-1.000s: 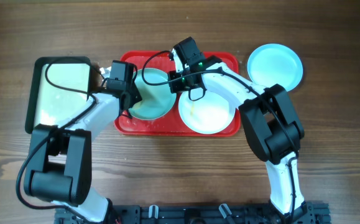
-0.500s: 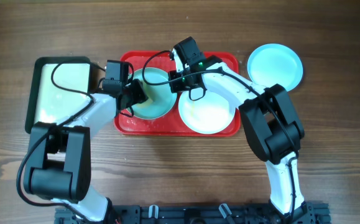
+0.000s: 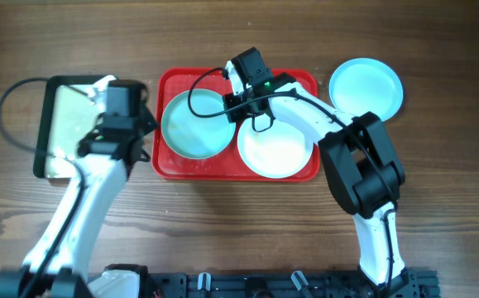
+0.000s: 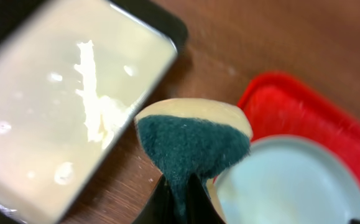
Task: Clean dirty plates on tray and stack at the side
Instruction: 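Lift the left plate with the right gripper and stack it on the side plate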
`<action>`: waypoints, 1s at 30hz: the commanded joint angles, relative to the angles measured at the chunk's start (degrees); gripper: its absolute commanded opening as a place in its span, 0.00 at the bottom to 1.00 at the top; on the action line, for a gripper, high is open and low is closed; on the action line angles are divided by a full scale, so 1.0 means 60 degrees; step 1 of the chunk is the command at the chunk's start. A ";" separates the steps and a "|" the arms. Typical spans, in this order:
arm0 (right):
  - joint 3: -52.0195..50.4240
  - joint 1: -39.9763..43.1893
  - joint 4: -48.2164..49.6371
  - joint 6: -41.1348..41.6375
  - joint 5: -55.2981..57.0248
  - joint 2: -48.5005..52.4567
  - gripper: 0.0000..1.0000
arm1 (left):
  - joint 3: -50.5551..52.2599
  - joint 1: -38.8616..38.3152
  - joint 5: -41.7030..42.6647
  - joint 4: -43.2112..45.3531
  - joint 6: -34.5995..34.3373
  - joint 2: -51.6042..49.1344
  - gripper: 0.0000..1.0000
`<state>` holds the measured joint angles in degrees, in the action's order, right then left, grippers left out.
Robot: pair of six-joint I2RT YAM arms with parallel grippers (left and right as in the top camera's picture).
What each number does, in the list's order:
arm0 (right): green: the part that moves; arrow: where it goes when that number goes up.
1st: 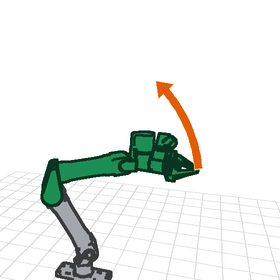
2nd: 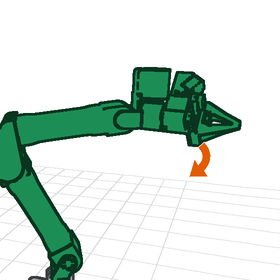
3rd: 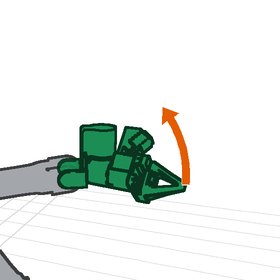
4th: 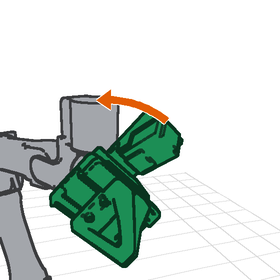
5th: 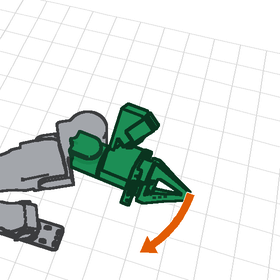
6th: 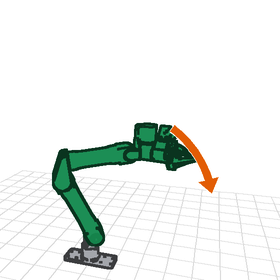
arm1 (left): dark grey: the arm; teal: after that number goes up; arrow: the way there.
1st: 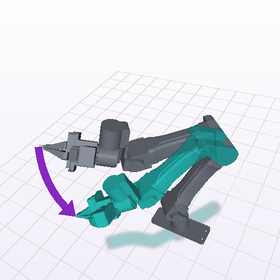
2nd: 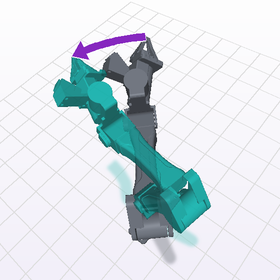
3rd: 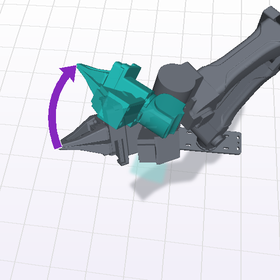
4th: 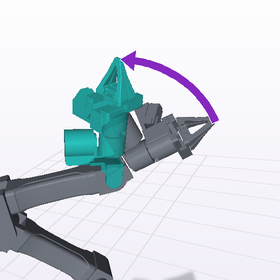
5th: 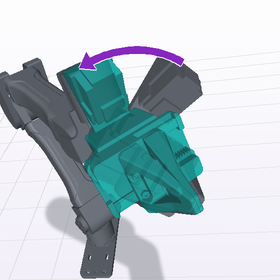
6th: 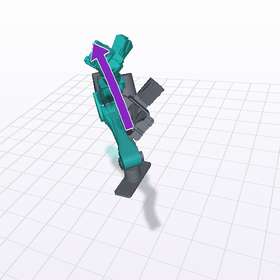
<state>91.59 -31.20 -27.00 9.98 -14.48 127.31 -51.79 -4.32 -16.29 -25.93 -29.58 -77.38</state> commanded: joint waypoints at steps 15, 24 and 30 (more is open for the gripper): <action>0.0423 -0.4313 0.4608 -1.4648 1.0943 -0.2470 0.04 | 0.0066 0.3909 0.2138 -0.2062 -0.0361 0.0994 0.04; 0.0419 -0.3898 0.3228 -1.1923 0.9162 -0.2466 0.04 | 0.0066 0.3909 0.2138 -0.2087 -0.0076 0.0994 0.04; 0.0419 -0.2095 0.5031 -0.7584 1.1060 -0.2583 0.04 | 0.0066 0.3909 0.2135 -0.2200 -0.0073 0.0994 0.04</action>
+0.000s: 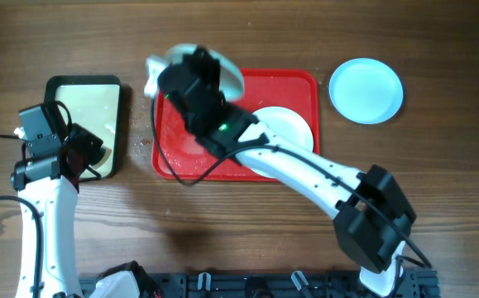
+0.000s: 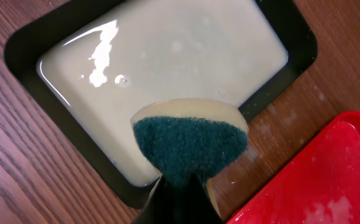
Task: Clean dirty plates on tray and stack at the side
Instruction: 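Lift the left plate with the right gripper and stack it on the side plate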
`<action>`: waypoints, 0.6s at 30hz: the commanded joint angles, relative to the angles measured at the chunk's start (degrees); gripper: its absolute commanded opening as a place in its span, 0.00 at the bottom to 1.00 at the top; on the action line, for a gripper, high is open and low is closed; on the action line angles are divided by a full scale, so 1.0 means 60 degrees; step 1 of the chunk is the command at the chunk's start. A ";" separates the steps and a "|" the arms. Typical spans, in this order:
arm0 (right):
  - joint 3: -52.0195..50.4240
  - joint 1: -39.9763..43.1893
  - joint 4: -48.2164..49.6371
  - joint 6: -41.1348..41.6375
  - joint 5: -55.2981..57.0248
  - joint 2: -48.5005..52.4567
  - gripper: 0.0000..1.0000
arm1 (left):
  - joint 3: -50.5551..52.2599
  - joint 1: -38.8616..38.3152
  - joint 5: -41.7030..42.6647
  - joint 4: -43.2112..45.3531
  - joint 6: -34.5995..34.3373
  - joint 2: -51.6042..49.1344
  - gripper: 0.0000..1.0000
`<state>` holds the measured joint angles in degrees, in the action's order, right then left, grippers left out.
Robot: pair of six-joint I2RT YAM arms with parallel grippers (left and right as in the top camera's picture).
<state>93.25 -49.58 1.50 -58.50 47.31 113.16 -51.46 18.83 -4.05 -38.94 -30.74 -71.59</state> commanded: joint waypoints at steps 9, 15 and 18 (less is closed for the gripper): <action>0.0142 0.6827 -0.4656 1.2462 -0.8998 -0.0273 0.05 | 0.0011 0.0051 0.0095 -0.0095 0.0120 0.0029 0.04; -0.0084 1.0714 -0.5734 1.1224 -1.0575 -0.0270 0.04 | 0.0011 0.0051 0.0095 -0.0084 0.0120 0.0029 0.04; -0.0565 1.1664 -0.5876 1.1129 -1.0003 -0.0270 0.04 | 0.0011 0.0051 0.0095 0.0018 0.0120 0.0029 0.04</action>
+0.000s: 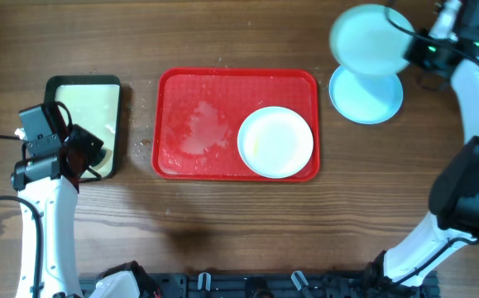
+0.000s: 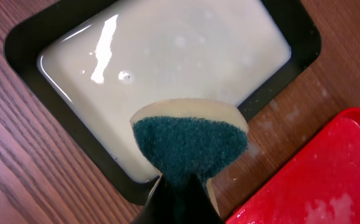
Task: Clean dirty plates on tray and stack at the side
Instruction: 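Lift the left plate with the right gripper and stack it on the side plate, then grip the right plate rim with the right gripper and scrub it with the sponge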
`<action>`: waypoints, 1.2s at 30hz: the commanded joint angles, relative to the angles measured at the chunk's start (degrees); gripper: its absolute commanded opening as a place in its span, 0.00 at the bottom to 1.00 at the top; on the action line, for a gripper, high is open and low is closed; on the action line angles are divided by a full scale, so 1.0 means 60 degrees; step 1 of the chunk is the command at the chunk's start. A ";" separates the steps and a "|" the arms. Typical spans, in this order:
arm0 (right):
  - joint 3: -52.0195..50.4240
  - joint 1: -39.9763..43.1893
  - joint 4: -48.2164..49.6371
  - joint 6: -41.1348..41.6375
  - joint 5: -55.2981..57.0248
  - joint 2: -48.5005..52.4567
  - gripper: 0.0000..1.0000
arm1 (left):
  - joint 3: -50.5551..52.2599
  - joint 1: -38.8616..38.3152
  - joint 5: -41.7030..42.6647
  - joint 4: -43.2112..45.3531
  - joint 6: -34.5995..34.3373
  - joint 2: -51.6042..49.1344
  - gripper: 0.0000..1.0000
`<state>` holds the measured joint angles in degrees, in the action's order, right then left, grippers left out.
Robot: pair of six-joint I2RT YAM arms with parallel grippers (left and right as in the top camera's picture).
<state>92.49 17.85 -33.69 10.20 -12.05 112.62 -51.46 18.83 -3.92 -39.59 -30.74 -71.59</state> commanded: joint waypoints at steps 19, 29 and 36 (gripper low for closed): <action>-0.2167 -0.2484 -0.0608 -0.2827 -0.0783 -0.0178 0.74 | 0.0011 0.0051 0.0084 0.0124 0.0113 0.0029 0.04; -0.2776 -0.5402 -0.1242 -0.3381 0.0980 -0.0178 0.73 | 0.0011 0.0051 0.0084 0.0127 0.0113 0.0029 0.04; -0.3534 -0.5413 -0.1257 -0.2889 0.0940 -0.0178 0.73 | 0.0011 0.0051 0.0084 0.0222 0.0109 0.0029 0.04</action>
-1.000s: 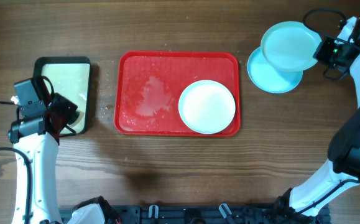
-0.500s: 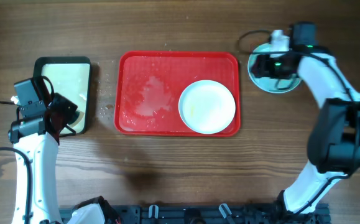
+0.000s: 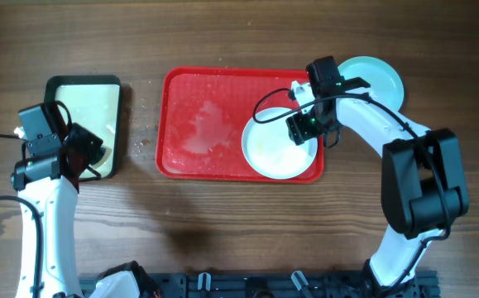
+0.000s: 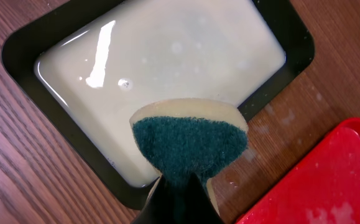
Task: Clean dirty plates on tray and stack at the side
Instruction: 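Grip the right plate rim with the right gripper and scrub it with the sponge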
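Note:
A white plate point(image 3: 274, 151) lies on the right half of the red tray point(image 3: 206, 124). My right gripper point(image 3: 303, 126) is at that plate's upper right rim; whether its fingers hold the rim cannot be told from above. A light blue plate point(image 3: 380, 76) rests on the table right of the tray, partly behind the right arm. My left gripper point(image 3: 83, 156) is shut on a green and yellow sponge point(image 4: 189, 142), which hangs over the near corner of the black basin point(image 4: 18, 46) of cloudy water.
The tray's left half point(image 3: 193, 128) carries wet smears and droplets. Drops also speckle the wood between basin and tray point(image 3: 144, 141). The tray's corner point(image 4: 335, 180) shows at the lower right of the left wrist view.
My right gripper, which held a light blue plate above the plate at the right, is now at the white plate's rim on the tray. The tray sits slightly further right. The left arm is unchanged.
First my left gripper held the sponge by the light blue plate on the tray, with the right gripper at that plate's rim. Then the left was back over the basin and the right held the plate up. Later the plate hung over the side plate; now it lies there.

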`<action>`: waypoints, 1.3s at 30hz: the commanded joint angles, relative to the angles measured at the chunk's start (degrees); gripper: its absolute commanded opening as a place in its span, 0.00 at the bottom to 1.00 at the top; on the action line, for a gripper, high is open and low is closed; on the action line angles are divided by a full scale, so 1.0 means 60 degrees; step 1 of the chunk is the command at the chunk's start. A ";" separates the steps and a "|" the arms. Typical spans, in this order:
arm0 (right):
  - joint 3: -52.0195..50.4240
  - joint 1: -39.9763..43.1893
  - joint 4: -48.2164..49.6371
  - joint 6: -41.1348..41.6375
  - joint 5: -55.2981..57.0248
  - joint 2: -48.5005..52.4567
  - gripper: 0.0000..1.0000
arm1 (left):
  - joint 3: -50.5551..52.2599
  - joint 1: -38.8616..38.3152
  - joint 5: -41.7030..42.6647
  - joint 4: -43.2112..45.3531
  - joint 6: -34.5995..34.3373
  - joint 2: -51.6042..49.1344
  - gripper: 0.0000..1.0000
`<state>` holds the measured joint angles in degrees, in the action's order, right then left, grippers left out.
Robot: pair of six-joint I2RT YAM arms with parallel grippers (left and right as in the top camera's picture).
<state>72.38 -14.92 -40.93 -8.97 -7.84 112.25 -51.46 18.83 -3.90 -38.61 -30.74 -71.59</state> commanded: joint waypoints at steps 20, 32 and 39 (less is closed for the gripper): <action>0.0918 -0.2575 0.4572 0.1698 0.0663 0.0561 0.05 | 0.0011 -0.0168 0.1188 0.0076 0.0117 0.0029 0.04; 0.0918 -0.2575 0.3763 0.3031 -0.0240 0.1260 0.68 | 0.0011 -0.2575 0.1188 0.0754 0.0109 -0.0004 0.04; 0.0918 -0.2575 0.3319 0.4546 -0.0204 0.1260 0.04 | 0.0011 -0.4637 0.1351 0.2798 -0.0528 -0.1701 0.04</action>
<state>77.30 -30.28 -20.14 14.41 -8.40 119.35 -51.40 -6.07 2.94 -25.32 -31.68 -77.10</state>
